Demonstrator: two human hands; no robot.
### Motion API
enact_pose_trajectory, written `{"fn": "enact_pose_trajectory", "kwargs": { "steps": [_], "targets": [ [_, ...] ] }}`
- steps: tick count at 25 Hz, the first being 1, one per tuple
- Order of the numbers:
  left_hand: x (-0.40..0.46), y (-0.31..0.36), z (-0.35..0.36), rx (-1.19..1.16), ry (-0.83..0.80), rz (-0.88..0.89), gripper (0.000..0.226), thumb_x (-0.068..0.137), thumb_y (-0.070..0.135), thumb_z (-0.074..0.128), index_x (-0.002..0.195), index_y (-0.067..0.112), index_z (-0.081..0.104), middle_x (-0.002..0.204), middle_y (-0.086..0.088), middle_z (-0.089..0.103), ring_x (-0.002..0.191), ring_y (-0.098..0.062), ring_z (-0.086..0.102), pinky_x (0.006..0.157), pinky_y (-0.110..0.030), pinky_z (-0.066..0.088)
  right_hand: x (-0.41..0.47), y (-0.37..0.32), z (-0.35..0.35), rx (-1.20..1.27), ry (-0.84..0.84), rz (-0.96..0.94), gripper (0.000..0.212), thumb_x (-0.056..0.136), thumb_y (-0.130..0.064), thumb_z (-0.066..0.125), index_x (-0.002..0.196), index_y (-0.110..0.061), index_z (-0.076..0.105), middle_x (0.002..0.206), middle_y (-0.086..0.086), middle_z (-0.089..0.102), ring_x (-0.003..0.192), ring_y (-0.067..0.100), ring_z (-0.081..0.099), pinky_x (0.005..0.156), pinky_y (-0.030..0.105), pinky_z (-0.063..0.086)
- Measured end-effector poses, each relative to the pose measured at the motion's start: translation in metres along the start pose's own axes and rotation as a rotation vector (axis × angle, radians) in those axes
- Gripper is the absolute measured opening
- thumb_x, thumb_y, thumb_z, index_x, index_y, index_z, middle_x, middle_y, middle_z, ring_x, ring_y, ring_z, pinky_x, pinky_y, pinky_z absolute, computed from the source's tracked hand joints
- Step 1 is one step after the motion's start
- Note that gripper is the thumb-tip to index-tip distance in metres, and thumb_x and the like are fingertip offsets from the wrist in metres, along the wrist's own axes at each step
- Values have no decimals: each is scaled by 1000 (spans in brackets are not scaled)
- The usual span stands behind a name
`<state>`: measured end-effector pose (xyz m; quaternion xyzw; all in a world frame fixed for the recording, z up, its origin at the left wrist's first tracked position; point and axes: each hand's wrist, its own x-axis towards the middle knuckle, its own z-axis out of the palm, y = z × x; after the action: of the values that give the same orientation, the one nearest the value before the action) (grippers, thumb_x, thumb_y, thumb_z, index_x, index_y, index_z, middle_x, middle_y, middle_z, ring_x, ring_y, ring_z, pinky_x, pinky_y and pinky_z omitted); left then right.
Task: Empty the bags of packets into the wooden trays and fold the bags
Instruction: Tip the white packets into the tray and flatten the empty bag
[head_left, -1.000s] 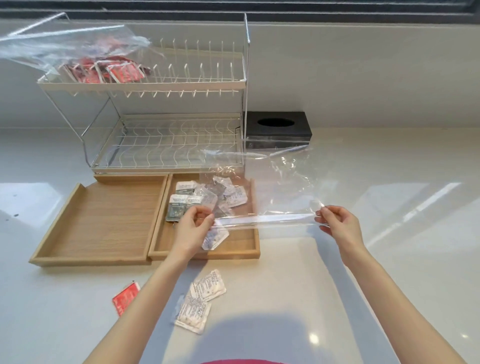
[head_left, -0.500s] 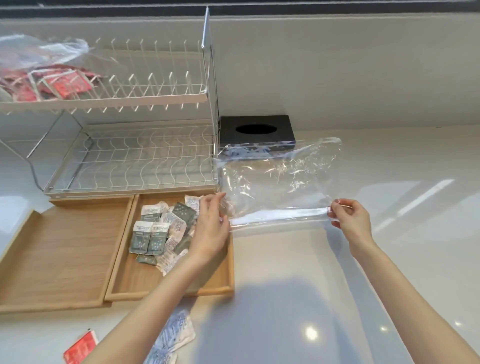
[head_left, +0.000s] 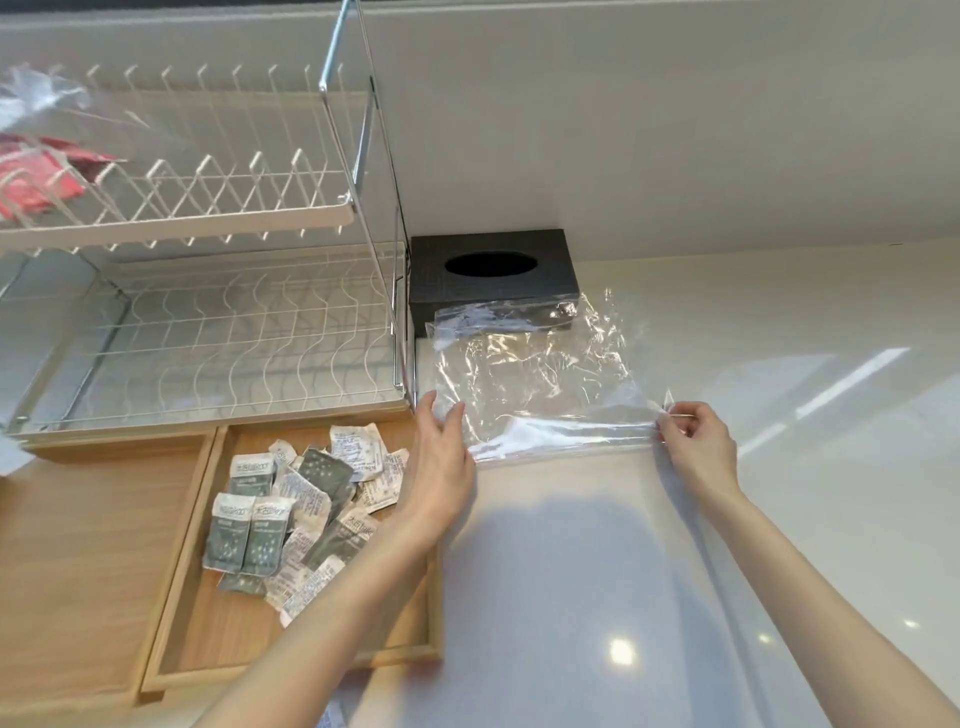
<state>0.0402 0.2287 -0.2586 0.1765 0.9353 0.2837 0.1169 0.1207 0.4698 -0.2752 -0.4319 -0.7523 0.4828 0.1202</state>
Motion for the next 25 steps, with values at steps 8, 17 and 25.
{"fn": "enact_pose_trajectory", "kwargs": {
  "steps": [8,17,25],
  "targets": [
    [17,17,20,274,-17,98,53,94,13,31,143,12,10,154,-17,-8,141,-33,-12,114,-44,-5,-6,-18,19,-561,-28,-498,65,85,-32,45,143,-11,23,154,16,16,142,32,13,113,46,13],
    [22,12,37,347,-211,108,55,93,37,29,143,19,13,156,-4,2,143,-24,-6,113,-50,-1,-13,-6,49,-806,-332,-497,54,94,-40,32,144,-27,16,157,-3,2,145,18,-3,116,44,-5],
    [19,17,15,309,-171,115,56,91,38,35,141,19,19,155,-6,13,143,-25,6,114,-45,7,-25,-26,45,-831,-295,-522,57,93,-39,36,144,-22,19,158,0,3,145,17,-5,115,44,-5]
  ]
}}
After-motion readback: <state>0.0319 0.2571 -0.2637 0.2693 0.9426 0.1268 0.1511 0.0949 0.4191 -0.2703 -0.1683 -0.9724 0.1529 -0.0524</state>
